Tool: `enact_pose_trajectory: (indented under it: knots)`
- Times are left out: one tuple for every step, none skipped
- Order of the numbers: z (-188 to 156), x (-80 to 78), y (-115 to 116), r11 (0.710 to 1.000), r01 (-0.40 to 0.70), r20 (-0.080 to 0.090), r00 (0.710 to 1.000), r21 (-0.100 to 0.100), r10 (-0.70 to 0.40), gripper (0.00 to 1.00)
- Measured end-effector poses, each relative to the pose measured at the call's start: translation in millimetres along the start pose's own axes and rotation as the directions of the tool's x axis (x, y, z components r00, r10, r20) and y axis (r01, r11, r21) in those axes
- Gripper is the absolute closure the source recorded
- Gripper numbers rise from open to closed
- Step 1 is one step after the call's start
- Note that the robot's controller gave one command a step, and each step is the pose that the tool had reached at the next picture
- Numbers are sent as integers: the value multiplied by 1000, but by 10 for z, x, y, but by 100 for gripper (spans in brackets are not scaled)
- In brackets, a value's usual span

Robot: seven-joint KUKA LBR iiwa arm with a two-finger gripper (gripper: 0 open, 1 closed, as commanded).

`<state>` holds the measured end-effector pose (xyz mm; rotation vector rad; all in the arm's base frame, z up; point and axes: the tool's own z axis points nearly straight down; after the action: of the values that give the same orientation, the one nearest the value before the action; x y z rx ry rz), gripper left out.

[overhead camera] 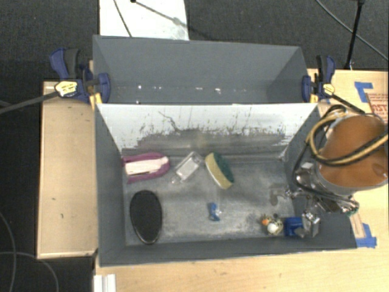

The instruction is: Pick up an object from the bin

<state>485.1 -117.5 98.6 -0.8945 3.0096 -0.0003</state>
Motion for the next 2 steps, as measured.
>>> enact_pose_trajectory:
  knots:
    - [105, 155, -241, 988, 157, 2, 988, -7, -157, 0]
    - [-83, -37, 195, 942, 334, -1, 942, -4, -334, 0]
